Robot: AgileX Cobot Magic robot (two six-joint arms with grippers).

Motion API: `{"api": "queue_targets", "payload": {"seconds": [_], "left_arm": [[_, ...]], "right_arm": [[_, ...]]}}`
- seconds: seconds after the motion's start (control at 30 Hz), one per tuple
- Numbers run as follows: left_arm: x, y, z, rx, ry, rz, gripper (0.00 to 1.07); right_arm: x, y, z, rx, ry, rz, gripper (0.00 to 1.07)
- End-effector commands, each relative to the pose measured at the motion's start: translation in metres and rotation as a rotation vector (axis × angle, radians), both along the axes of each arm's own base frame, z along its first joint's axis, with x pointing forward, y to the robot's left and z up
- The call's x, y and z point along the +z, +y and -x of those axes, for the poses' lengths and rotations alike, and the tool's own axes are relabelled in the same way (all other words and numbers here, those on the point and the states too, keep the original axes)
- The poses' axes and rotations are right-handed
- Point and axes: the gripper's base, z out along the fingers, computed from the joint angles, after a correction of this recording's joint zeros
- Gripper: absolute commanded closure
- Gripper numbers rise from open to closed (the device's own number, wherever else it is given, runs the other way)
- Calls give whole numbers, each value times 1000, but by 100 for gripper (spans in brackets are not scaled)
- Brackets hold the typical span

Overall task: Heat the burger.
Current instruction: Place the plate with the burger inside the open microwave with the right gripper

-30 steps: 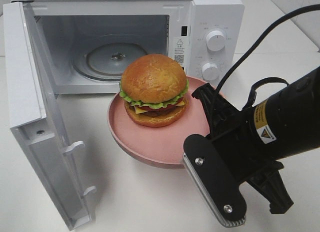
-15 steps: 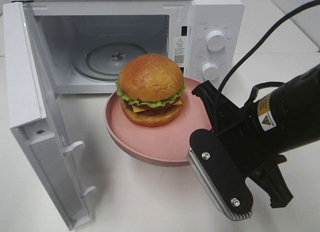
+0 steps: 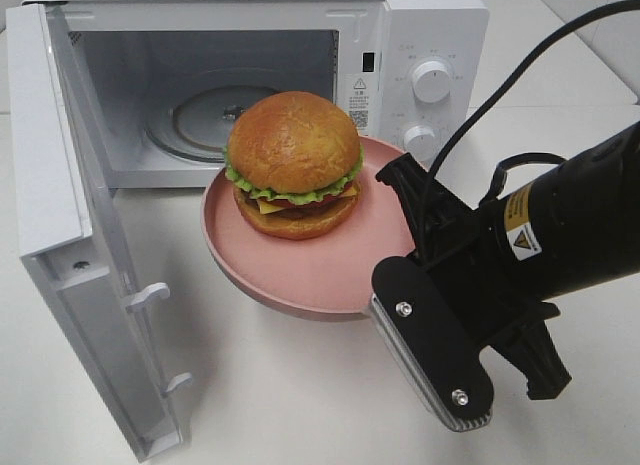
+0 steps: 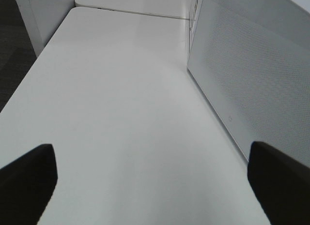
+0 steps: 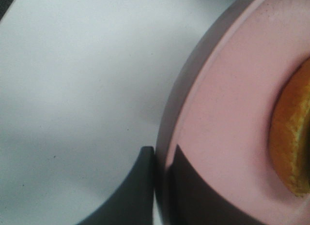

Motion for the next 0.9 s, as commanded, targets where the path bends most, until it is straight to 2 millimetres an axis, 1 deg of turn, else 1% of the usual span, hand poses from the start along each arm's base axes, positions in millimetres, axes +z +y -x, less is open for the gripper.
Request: {"api": "queue_targets", "payload": {"seconds": [0.03,0.13,0.2,0.43,0.53,0.6,0.63,0.67,0.9], "left_arm": [[0,0,2,-2,-23,2,6],[0,0,2,-2,-23,2,6],[0,0,2,-2,-23,2,6],[0,0,2,-2,-23,2,6],[0,0,2,-2,-23,2,6],[0,0,2,-2,-23,2,6],[0,0,2,-2,-23,2,6],[0,0,2,-2,-23,2,6],[0,0,2,-2,-23,2,6]], "right_arm": [[3,9,-10,-6,-53,-55,107],[3,12,-12,-17,-51,-63,107],[3,18,-19,-19,-53,-67,107],[1,30,-31,-22,-47,-64,107],[-3,39,-40,-45,-32,-69,107],[-4,41,-42,-53,-29,-73,107],[-6,46,-47,-73,-19,-80,107],[-6,46,-47,-73,-19,-80,107],[-9,61,-63,-96,-21,-87,107]]}}
